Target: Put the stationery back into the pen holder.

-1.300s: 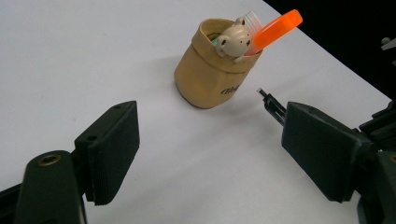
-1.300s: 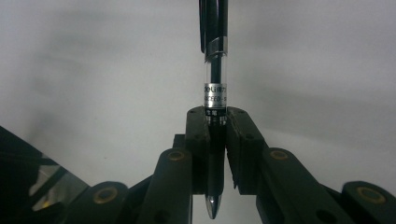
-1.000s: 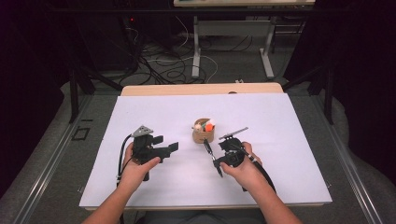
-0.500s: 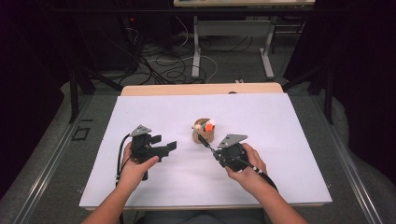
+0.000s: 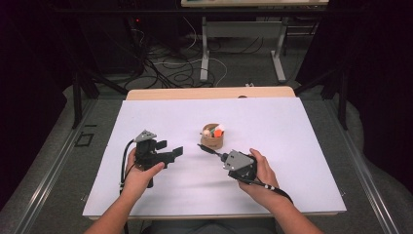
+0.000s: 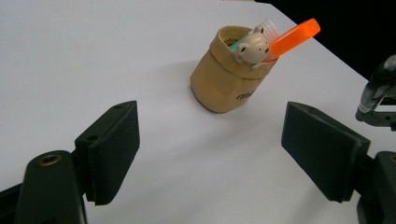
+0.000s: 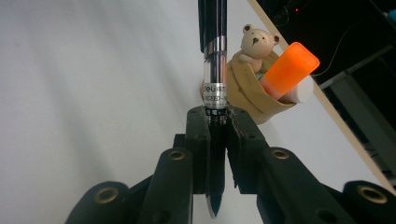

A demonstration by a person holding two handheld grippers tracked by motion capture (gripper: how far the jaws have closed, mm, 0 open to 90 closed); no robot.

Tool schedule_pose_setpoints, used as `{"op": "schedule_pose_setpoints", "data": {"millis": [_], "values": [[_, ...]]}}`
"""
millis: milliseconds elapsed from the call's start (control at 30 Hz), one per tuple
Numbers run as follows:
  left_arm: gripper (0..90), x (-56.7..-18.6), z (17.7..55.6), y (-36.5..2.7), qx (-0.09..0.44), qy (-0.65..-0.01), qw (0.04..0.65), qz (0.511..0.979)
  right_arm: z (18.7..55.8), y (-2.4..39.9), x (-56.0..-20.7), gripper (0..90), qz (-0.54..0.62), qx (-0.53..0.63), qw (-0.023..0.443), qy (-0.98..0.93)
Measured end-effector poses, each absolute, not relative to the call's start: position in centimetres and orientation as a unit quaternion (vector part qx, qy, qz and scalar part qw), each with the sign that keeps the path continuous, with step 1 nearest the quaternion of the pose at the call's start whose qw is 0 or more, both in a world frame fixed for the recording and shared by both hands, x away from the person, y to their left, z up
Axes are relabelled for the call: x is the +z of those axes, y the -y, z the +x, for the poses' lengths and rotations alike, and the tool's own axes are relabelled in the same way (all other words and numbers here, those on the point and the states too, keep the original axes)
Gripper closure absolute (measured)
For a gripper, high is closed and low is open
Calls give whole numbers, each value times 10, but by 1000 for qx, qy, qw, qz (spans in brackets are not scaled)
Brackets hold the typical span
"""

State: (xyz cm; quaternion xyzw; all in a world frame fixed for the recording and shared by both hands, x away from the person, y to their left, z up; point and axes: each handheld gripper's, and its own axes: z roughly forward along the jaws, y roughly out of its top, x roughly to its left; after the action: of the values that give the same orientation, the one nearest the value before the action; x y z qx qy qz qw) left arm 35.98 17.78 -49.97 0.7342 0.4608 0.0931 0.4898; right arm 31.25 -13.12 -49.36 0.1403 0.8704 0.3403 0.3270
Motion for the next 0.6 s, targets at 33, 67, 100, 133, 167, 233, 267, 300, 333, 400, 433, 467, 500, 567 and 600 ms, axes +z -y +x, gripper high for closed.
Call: {"op": "schedule_pose_setpoints", "data": {"millis": [33,67,100,133,167,233,267,300,333,400,433,467,500,567,600], "values": [[195,-500,360,-178,93,-461,490,734,312,131,-494,798,136,337,332,-871],[195,-500,360,-178,93,-462,490,734,312,131,-494,798,132,335,335,-871],[195,-500,360,-178,93,-461,490,734,312,131,-494,798,124,333,341,-870],[195,-500,360,-178,94,-461,490,734,311,131,-495,798,119,332,345,-870],[195,-500,360,-178,94,-461,490,734,311,131,-495,798,114,331,347,-870],[195,-500,360,-178,91,-462,493,732,309,131,-495,798,100,326,360,-868],[195,-500,360,-178,92,-462,493,732,308,130,-495,798,88,325,366,-868],[195,-500,360,-178,90,-466,494,729,308,130,-496,798,75,323,378,-864],[195,-500,360,-178,92,-464,494,730,307,130,-496,798,63,319,384,-864],[195,-500,360,-178,94,-462,494,731,306,131,-496,798,26,311,409,-857],[195,-500,360,-179,94,-462,494,730,304,130,-497,798,25,312,416,-854],[195,-500,360,-179,95,-462,493,731,304,130,-497,798,12,304,423,-853],[195,-500,360,-179,95,-462,492,732,305,130,-497,798,-5,294,431,-853],[196,-499,360,-179,94,-460,488,736,305,130,-497,798,-35,277,447,-850],[196,-499,360,-179,97,-460,489,735,304,130,-498,797,-41,272,459,-845]]}}
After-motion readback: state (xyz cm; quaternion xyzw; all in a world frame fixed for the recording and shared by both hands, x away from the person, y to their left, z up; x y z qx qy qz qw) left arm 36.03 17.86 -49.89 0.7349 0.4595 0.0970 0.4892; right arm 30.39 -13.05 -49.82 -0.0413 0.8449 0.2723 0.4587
